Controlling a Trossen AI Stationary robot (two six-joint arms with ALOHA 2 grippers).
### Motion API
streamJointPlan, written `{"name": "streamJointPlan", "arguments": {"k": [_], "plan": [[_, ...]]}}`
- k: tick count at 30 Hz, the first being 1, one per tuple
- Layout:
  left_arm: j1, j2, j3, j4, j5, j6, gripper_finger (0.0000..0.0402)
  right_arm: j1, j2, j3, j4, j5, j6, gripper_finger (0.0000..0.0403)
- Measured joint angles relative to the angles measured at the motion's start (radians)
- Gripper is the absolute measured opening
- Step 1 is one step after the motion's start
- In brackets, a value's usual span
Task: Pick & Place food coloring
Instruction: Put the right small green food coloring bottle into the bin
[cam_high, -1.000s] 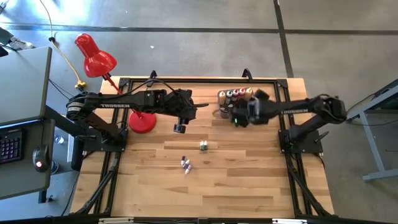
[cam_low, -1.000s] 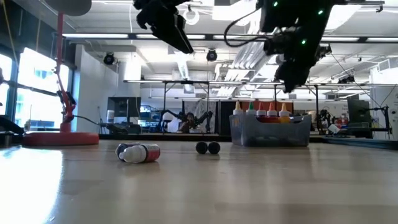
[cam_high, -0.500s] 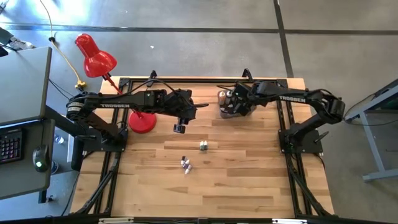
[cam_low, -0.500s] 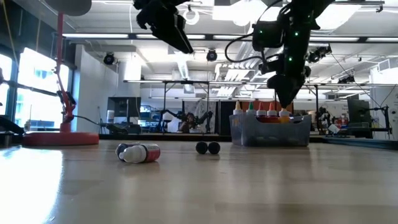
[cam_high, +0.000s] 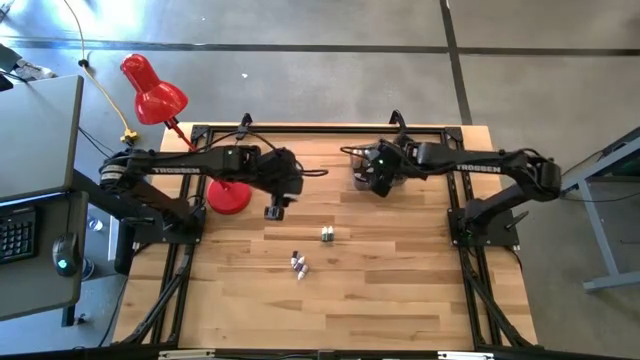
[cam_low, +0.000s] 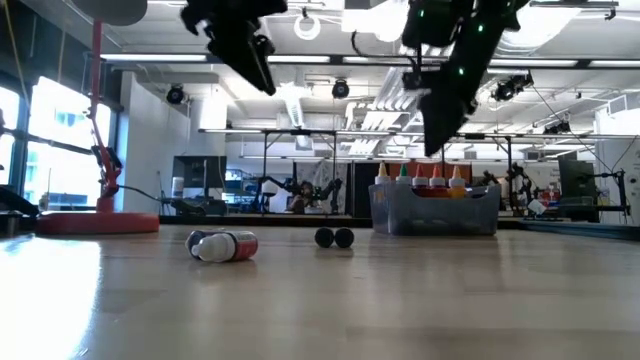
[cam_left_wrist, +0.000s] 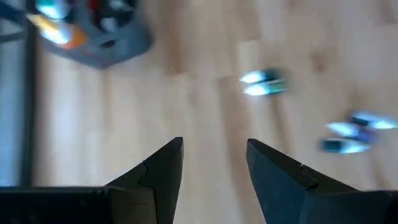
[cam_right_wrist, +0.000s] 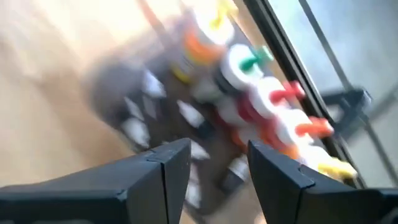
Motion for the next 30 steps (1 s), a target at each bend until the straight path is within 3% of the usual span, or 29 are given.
{"name": "streamJointPlan", "arguments": {"k": [4, 7, 11, 16, 20, 24, 27, 30], "plan": [[0.001, -0.058, -0.115, 0.051, 0.049, -0.065, 0.0172, 0.104, -0.023, 0.002, 0.103, -0.065, 0.002, 0.0153], [0.000, -0.119, -0.260, 0.201, 0.064, -0.113, 0.0172, 0.188, -0.023, 0.002, 0.139, -0.045, 0.002, 0.0153], [0.000, -0.162, -0.454, 0.487, 0.172, -0.180, 0.0172, 0.288, 0.005, 0.002, 0.151, 0.010, 0.022, 0.0154], [0.000, -0.149, -0.584, 0.719, 0.310, -0.317, 0.0172, 0.361, 0.049, 0.002, 0.218, 0.031, 0.075, 0.0154], [-0.006, -0.124, -0.621, 0.725, 0.334, -0.446, 0.0172, 0.394, 0.095, 0.002, 0.303, 0.017, 0.062, 0.0154], [-0.014, -0.099, -0.631, 0.713, 0.330, -0.562, 0.0172, 0.412, 0.172, 0.002, 0.389, -0.105, -0.061, 0.0154], [-0.020, -0.074, -0.631, 0.700, 0.334, -0.577, 0.0172, 0.424, 0.245, 0.001, 0.456, -0.175, -0.156, 0.0154], [-0.021, -0.044, -0.631, 0.698, 0.344, -0.496, 0.0172, 0.432, 0.314, 0.002, 0.516, -0.195, -0.213, 0.0154]]}}
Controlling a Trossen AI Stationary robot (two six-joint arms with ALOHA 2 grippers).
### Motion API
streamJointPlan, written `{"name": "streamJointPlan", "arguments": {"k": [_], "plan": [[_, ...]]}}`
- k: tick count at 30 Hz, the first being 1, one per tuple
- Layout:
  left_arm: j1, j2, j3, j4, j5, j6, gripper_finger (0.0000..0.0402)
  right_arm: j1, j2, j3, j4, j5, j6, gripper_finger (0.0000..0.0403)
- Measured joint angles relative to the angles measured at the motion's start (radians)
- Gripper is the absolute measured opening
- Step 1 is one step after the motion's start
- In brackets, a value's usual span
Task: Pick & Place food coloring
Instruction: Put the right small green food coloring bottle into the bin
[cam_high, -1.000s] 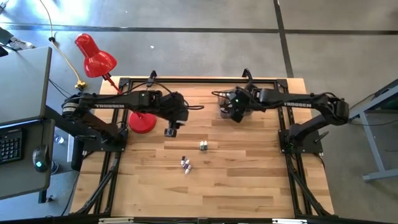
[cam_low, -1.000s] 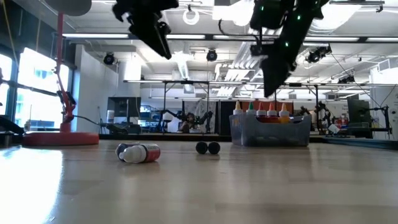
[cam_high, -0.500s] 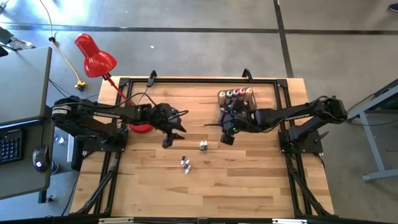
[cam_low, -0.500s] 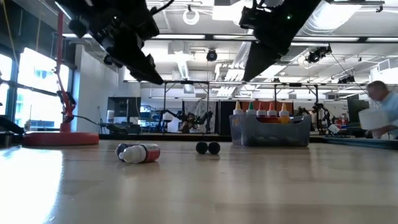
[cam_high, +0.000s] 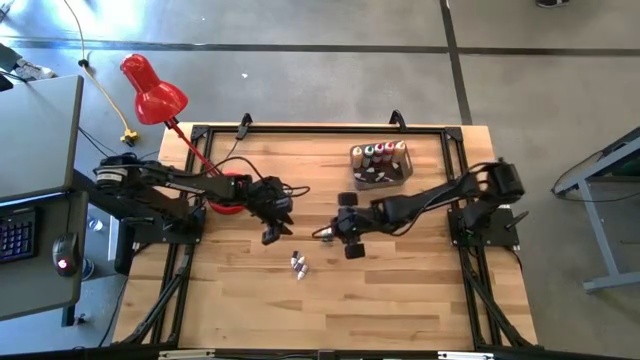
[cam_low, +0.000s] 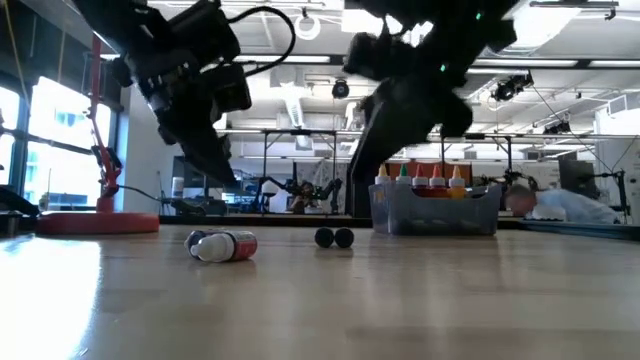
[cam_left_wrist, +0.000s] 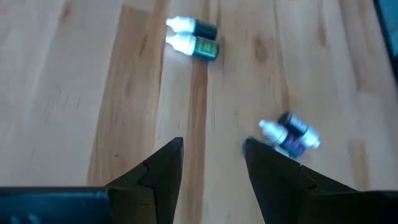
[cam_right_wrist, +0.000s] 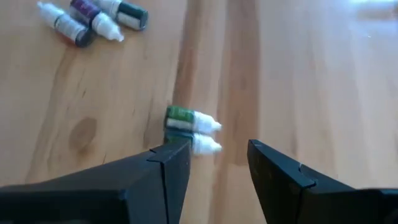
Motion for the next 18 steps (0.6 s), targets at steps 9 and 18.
{"name": "streamJointPlan", "arguments": {"k": [9, 18], "plan": [[0.000, 0.038, 0.000, 0.006, -0.018, 0.173, 0.0172, -0.001, 0.125, 0.000, 0.060, -0.088, -0.208, 0.0154], [0.001, 0.038, 0.000, 0.006, -0.037, 0.172, 0.0172, -0.052, 0.131, 0.000, 0.118, -0.228, -0.341, 0.0154]]}}
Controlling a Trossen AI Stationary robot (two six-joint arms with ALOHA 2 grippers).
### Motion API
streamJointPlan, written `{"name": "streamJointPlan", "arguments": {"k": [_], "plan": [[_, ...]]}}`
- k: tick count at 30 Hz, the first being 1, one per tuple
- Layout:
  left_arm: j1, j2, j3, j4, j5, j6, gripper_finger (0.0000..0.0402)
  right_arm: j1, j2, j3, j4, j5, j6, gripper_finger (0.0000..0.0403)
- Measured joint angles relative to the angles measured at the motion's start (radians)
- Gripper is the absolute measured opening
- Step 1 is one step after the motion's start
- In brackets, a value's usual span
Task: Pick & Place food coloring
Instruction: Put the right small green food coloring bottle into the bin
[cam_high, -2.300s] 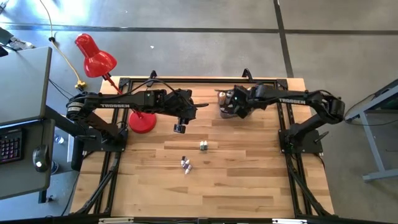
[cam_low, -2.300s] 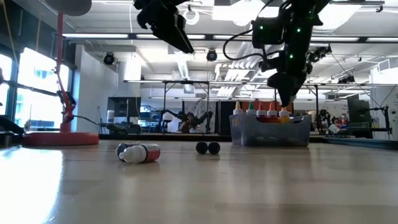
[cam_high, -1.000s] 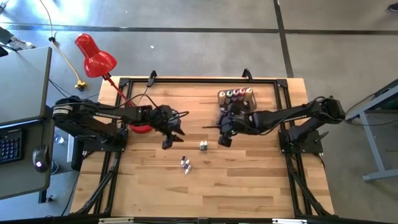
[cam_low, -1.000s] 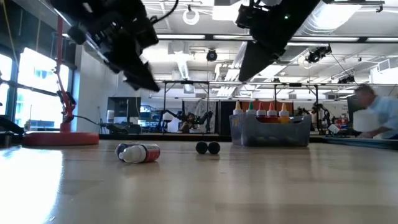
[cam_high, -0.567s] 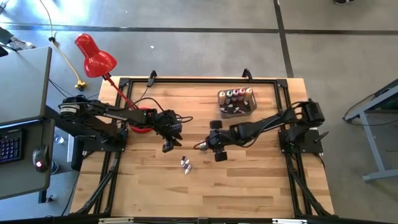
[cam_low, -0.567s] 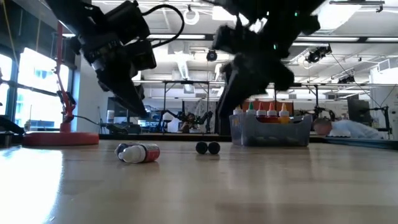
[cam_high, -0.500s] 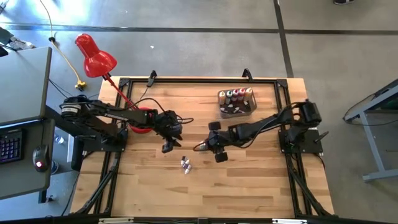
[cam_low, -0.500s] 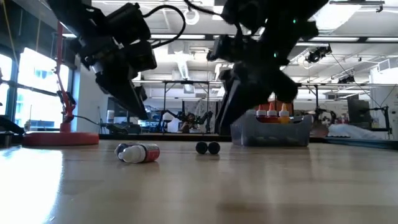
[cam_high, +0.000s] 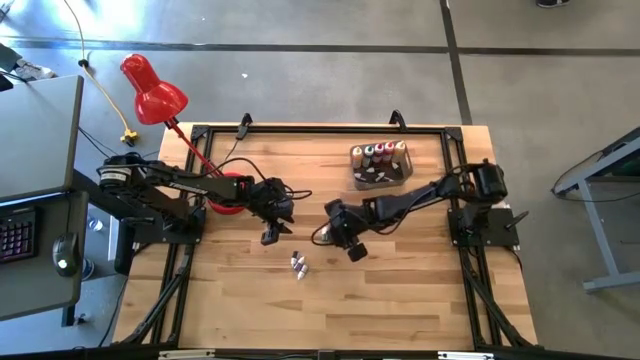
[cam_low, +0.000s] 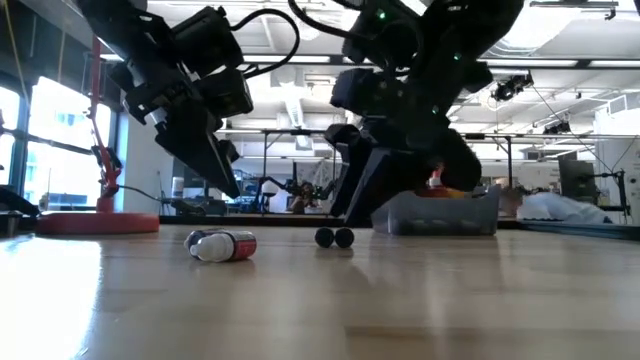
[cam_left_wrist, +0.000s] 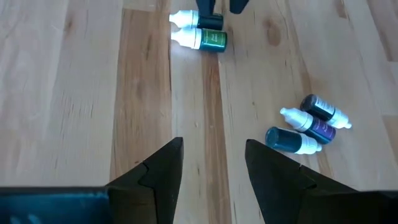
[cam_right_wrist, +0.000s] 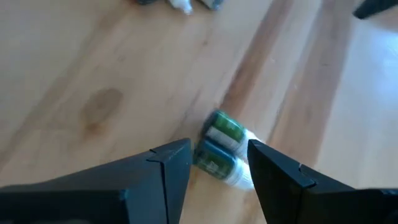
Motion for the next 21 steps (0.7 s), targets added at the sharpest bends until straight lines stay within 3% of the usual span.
{"name": "streamJointPlan", "arguments": {"k": [7, 21], "plan": [[0.000, 0.000, 0.000, -0.002, -0.001, 0.000, 0.0172, -0.048, 0.000, 0.000, -0.012, -0.121, 0.000, 0.0153], [0.000, 0.000, 0.000, -0.006, -0.002, -0.001, 0.0172, -0.070, 0.061, 0.001, -0.011, -0.101, 0.019, 0.0153]]}}
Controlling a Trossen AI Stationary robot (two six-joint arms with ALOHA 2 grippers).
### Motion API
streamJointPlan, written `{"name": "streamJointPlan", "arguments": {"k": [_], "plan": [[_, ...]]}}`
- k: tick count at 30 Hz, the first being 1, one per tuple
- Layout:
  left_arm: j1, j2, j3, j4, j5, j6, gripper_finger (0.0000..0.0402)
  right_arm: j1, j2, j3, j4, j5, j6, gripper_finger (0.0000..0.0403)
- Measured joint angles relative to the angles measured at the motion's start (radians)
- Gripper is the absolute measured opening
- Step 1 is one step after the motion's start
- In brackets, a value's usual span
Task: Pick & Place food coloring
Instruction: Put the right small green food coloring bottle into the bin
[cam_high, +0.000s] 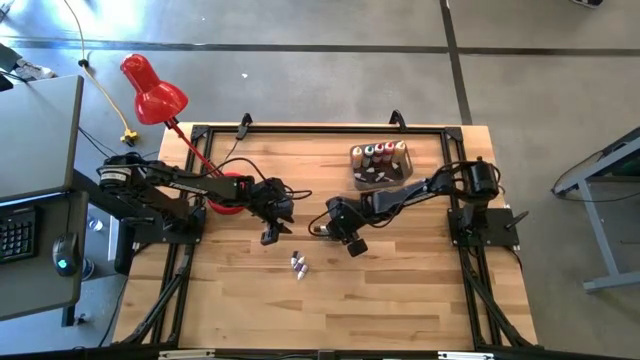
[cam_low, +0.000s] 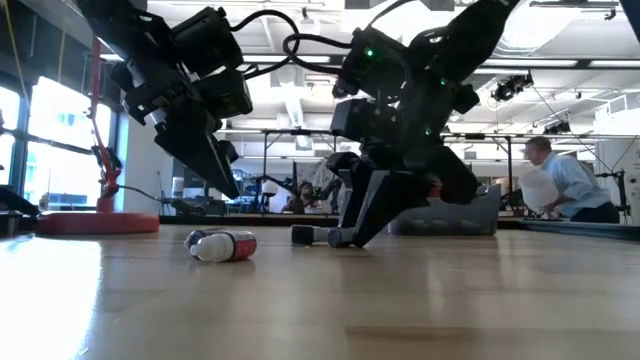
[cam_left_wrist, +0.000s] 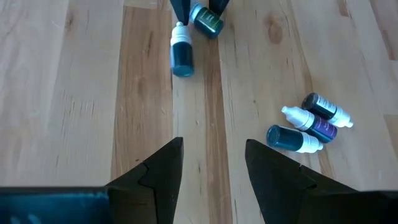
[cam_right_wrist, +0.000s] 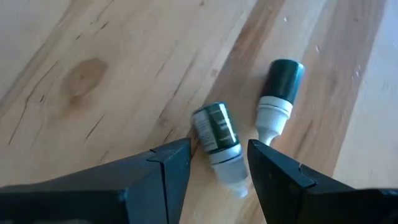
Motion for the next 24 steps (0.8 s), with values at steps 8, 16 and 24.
{"name": "streamJointPlan", "arguments": {"k": [8, 16, 24], "plan": [[0.000, 0.000, 0.000, 0.000, -0.001, 0.000, 0.0172, 0.009, -0.002, 0.000, 0.003, 0.047, 0.141, 0.0137], [0.000, 0.000, 0.000, 0.002, -0.002, -0.002, 0.0172, 0.036, -0.002, 0.000, 0.003, 0.069, 0.253, 0.0062], [0.000, 0.000, 0.000, 0.029, -0.134, -0.161, 0.0172, 0.081, -0.076, -0.003, -0.044, 0.168, 0.302, 0.0063]]}}
